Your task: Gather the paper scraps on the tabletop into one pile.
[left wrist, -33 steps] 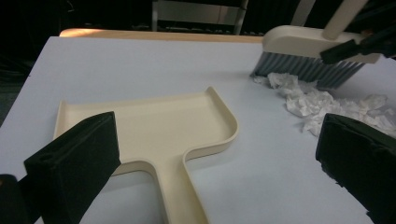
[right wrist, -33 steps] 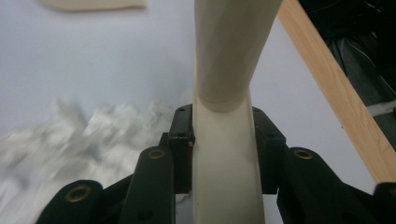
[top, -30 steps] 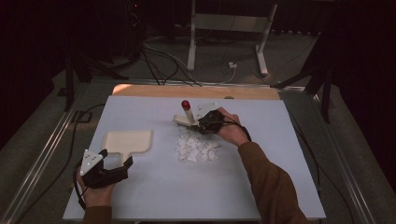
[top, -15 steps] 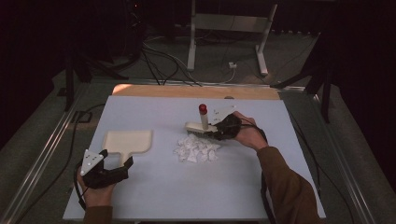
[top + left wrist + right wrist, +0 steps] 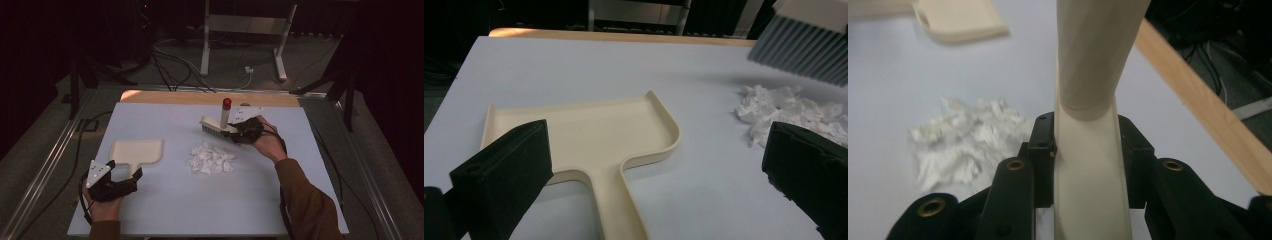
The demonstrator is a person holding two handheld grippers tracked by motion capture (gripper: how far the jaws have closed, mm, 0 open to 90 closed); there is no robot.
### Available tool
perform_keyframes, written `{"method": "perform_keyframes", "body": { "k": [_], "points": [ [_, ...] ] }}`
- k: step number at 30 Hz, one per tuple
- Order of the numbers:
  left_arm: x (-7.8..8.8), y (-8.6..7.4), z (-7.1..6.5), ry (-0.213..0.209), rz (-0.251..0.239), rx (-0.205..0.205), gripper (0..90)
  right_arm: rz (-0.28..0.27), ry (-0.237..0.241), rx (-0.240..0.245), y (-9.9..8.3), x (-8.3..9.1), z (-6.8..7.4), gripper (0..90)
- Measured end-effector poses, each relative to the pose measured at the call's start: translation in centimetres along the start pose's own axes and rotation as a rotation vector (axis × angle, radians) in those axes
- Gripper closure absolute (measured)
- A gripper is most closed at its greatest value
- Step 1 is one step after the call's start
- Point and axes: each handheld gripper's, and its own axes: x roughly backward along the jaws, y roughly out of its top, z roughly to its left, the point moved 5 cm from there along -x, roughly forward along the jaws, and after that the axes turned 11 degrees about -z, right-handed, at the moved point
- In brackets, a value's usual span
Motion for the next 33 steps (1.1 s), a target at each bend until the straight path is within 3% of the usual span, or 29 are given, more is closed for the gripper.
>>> {"method": "perform_keyframes", "body": {
  "k": [9,13,19,33],
  "points": [
    [-0.2,-0.1,-0.2,-0.004,0.008,-0.007,0.5,-0.079,0.05,-0.104,1.3,1.9,1.5,67.5],
    [-0.2,-0.2,-0.3,-0.005,0.01,-0.008,0.5,-0.094,0.102,-0.15,1.5,2.4,2.6,67.5],
    [-0.3,-0.2,-0.3,-0.006,0.013,-0.011,0.5,-0.067,0.198,-0.091,1.3,2.5,4.5,67.5],
    [-0.3,-0.2,-0.4,-0.007,0.013,-0.013,0.5,0.013,0.427,-0.033,-0.9,1.0,8.3,67.4]
  ]
}}
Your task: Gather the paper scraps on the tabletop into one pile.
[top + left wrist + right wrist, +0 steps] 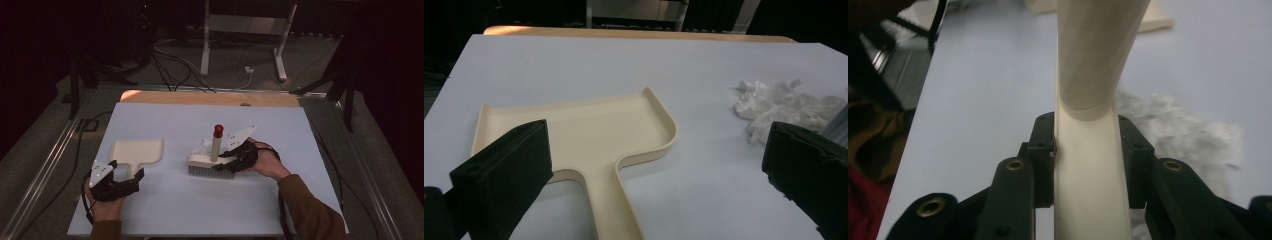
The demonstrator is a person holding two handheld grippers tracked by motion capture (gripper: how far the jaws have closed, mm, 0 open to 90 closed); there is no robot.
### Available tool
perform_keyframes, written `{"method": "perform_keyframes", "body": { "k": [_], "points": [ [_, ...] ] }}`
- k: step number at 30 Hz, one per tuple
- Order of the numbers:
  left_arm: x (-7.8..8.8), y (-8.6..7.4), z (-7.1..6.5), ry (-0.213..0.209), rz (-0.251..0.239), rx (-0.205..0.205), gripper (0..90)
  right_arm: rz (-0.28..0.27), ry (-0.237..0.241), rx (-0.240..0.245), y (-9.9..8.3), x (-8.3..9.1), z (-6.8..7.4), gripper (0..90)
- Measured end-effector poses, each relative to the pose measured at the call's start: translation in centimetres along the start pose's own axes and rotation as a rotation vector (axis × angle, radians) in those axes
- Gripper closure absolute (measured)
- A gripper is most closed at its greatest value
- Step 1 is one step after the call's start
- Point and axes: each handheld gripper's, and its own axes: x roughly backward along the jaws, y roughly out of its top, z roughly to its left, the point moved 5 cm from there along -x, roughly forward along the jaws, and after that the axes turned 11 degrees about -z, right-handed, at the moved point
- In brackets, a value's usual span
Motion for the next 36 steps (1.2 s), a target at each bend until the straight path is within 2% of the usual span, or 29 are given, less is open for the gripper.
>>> {"method": "perform_keyframes", "body": {
  "k": [3,6,9,13,20,25,28,32,36],
  "points": [
    [0.0,0.0,0.0,0.0,0.001,-0.001,0.5,0.027,0.025,0.004,-0.4,-0.6,0.1,67.4],
    [0.0,0.0,0.0,0.0,-0.001,0.002,0.5,0.047,0.019,0.002,-0.8,-1.0,-0.4,67.5],
    [0.0,0.0,0.1,0.0,-0.001,0.002,0.5,0.057,-0.007,-0.001,-1.2,-1.0,-1.2,67.5],
    [0.0,0.0,0.1,0.0,0.001,0.001,0.5,0.042,-0.055,-0.005,-1.5,-0.9,-2.4,67.5],
    [0.0,0.0,0.0,-0.001,0.002,0.0,0.5,0.034,-0.096,0.001,-1.6,-0.7,-3.4,67.5],
    [0.0,0.0,0.0,-0.001,0.002,0.0,0.5,0.04,-0.142,0.017,-1.6,-0.6,-4.2,67.5],
    [0.0,0.0,0.1,-0.001,0.002,0.0,0.5,0.041,-0.168,0.006,-1.6,-0.4,-4.6,67.6],
    [0.1,0.0,0.1,-0.001,0.001,0.002,0.5,0.031,-0.164,-0.013,-1.7,-0.2,-4.7,67.5],
    [0.1,0.0,0.1,-0.001,0.002,0.002,0.5,-0.006,-0.152,-0.041,-1.3,0.3,-3.9,67.5]
  ]
}}
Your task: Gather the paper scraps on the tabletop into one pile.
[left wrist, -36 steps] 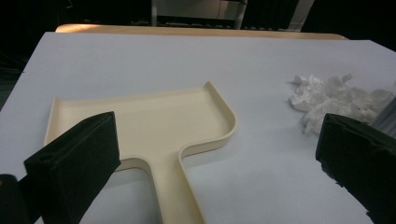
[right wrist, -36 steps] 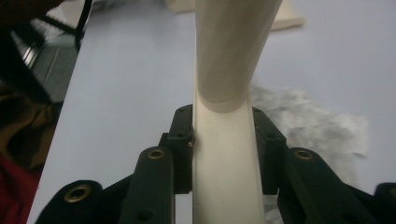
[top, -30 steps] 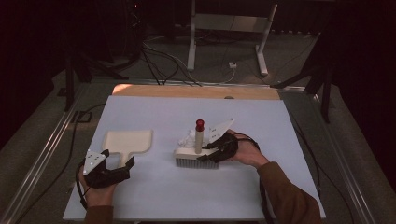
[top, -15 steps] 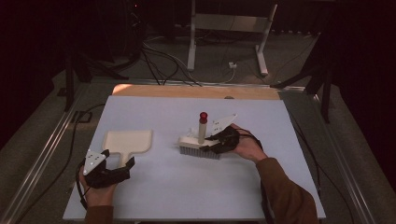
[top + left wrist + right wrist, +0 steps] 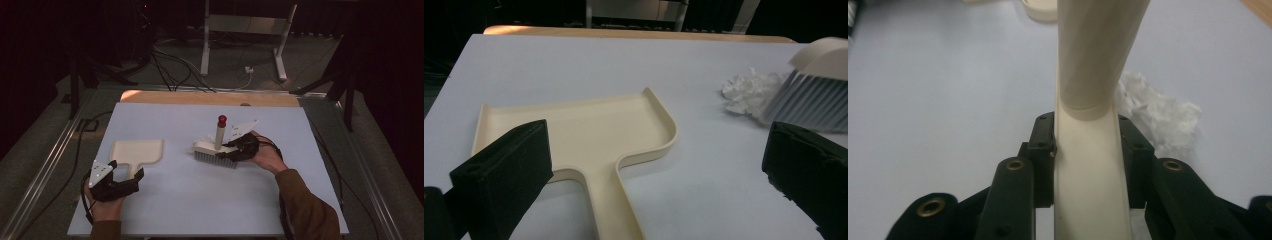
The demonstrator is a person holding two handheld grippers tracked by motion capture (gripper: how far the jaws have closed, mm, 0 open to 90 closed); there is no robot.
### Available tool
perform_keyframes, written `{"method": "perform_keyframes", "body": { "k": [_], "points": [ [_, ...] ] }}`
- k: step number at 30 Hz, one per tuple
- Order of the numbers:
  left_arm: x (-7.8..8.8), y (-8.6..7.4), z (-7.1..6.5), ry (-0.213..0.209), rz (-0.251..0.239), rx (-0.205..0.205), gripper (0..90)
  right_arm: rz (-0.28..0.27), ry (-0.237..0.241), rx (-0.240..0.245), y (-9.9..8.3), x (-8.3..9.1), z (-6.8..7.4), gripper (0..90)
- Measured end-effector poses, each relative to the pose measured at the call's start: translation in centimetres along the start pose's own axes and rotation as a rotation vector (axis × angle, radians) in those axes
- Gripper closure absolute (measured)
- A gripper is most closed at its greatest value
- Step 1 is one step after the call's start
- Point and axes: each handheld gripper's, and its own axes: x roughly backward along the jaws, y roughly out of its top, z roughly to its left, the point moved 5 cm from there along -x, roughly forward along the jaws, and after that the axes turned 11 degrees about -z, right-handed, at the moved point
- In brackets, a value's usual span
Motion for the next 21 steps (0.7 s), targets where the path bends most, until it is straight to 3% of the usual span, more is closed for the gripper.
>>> {"method": "perform_keyframes", "body": {
  "k": [4,6,8,15,21],
  "points": [
    [0.0,0.0,-0.1,-0.002,0.002,-0.002,0.5,-0.041,-0.001,-0.025,0.8,0.9,0.8,67.4],
    [0.0,0.0,-0.1,-0.003,0.003,-0.005,0.5,-0.059,-0.02,-0.034,1.2,1.3,0.9,67.4],
    [0.0,0.0,-0.1,-0.003,0.003,-0.005,0.5,-0.082,-0.047,-0.075,1.7,1.6,0.8,67.4],
    [-0.1,0.0,-0.1,-0.002,0.005,-0.005,0.6,-0.177,-0.206,-0.306,2.9,2.1,0.7,67.4],
    [-0.1,0.0,-0.1,-0.002,0.005,-0.005,0.5,-0.168,-0.319,-0.355,3.5,0.1,1.3,67.4]
  ]
}}
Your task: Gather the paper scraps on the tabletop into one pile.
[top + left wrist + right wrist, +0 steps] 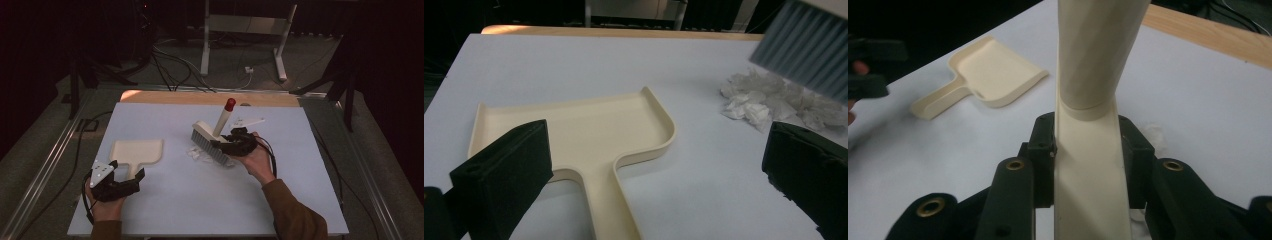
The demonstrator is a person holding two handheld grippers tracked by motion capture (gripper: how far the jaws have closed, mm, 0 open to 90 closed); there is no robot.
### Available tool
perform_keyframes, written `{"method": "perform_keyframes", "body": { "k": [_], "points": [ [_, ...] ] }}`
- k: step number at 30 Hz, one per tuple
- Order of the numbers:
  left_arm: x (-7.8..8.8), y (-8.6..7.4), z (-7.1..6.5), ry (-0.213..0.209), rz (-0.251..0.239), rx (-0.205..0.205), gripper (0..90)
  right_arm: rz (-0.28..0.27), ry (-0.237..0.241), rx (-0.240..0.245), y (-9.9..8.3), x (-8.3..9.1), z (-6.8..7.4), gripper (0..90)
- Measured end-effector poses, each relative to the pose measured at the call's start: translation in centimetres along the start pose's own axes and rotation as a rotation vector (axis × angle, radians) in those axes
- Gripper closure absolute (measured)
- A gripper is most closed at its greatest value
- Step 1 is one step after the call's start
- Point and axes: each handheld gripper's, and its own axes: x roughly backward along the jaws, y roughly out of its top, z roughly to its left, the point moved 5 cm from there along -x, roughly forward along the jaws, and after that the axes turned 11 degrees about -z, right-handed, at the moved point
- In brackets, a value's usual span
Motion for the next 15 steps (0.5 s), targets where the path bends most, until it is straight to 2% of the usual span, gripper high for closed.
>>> {"method": "perform_keyframes", "body": {
  "k": [4,7,11,15],
  "points": [
    [0.0,0.0,0.0,0.0,0.0,-0.001,0.5,0.01,-0.062,-0.042,-0.3,-1.5,1.2,67.4],
    [0.0,0.0,0.0,0.0,-0.001,0.0,0.5,0.008,-0.093,-0.103,-0.4,-2.6,2.1,67.5],
    [0.1,0.0,0.1,0.001,-0.004,0.002,0.5,0.012,-0.124,-0.148,-0.8,-4.2,3.2,67.5],
    [0.1,0.1,0.1,0.0,-0.005,0.003,0.5,0.021,-0.131,-0.179,-1.2,-5.4,4.0,67.5]
  ]
}}
